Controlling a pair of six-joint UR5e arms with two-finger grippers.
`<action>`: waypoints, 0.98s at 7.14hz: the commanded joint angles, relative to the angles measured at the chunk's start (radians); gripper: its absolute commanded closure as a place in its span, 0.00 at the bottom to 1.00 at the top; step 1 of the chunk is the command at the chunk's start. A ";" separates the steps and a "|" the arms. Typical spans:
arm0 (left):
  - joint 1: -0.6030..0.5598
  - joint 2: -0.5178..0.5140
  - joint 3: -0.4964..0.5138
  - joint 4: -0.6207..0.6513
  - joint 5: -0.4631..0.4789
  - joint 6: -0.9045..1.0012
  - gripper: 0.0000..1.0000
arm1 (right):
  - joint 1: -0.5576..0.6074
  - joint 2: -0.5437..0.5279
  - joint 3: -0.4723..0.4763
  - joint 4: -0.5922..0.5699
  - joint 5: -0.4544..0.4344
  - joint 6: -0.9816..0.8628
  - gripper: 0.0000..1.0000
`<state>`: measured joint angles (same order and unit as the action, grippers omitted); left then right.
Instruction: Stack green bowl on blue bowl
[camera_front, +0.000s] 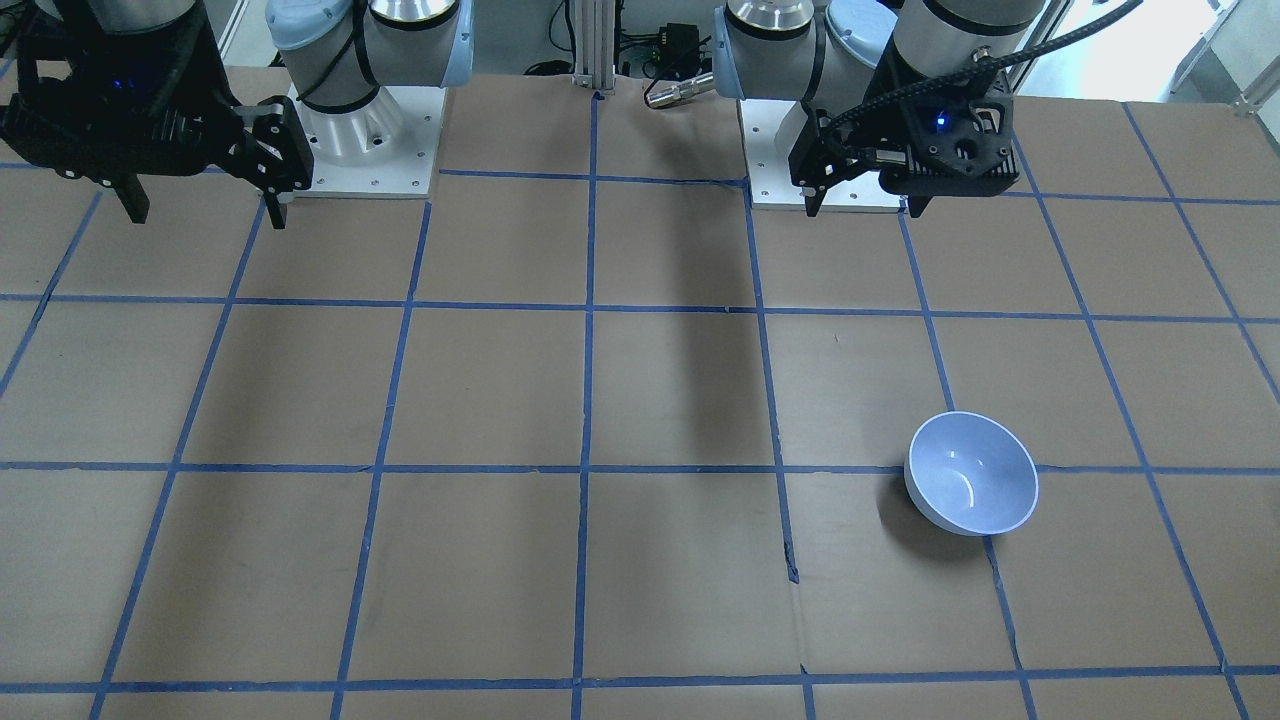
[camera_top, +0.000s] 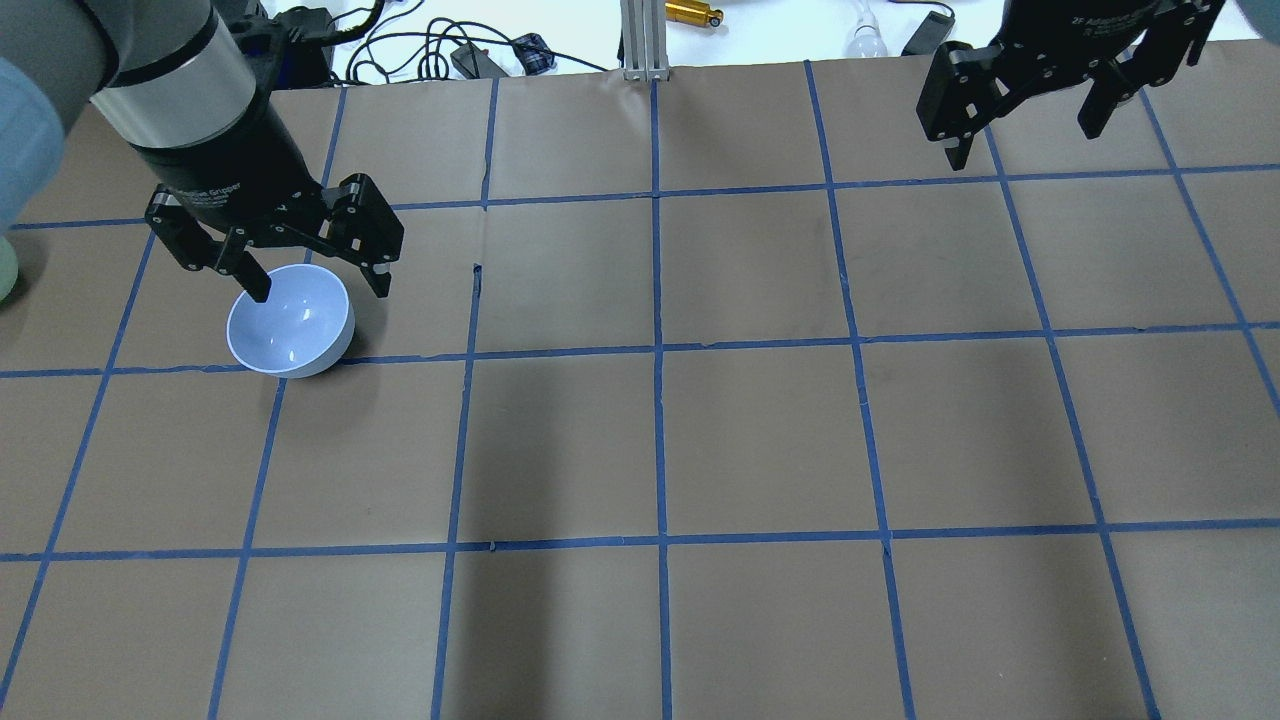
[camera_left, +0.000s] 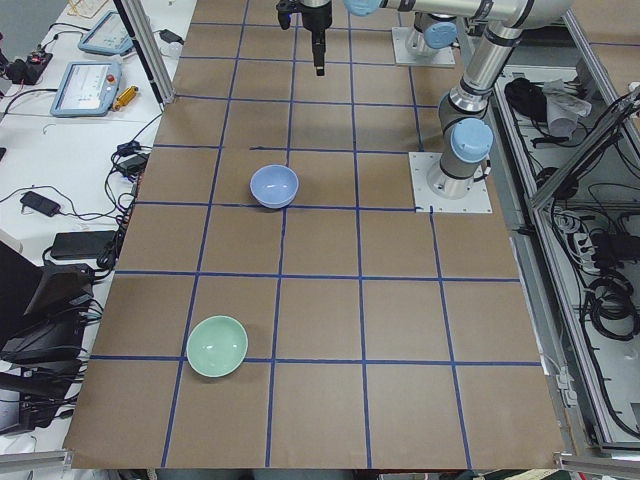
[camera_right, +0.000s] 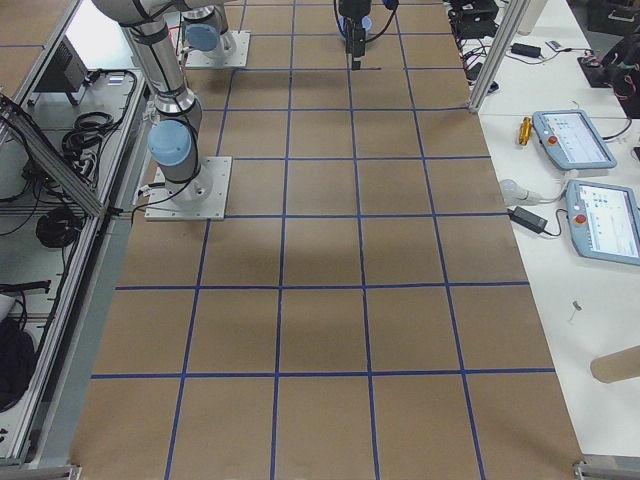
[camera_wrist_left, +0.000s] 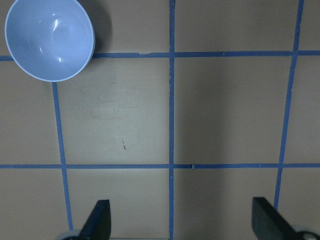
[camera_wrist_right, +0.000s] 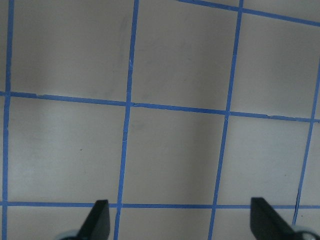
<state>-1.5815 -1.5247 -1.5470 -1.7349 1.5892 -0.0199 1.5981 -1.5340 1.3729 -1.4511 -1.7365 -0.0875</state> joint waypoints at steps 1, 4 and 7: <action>0.000 0.001 -0.001 0.000 0.000 0.000 0.00 | 0.000 0.000 0.000 0.000 0.000 0.000 0.00; 0.008 0.001 -0.005 0.000 0.002 0.002 0.00 | 0.000 0.000 0.000 0.000 0.000 0.000 0.00; 0.008 0.008 -0.004 -0.002 -0.002 0.002 0.00 | -0.001 0.000 0.000 0.000 0.000 0.000 0.00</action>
<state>-1.5734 -1.5182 -1.5509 -1.7359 1.5890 -0.0184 1.5976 -1.5340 1.3729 -1.4511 -1.7365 -0.0874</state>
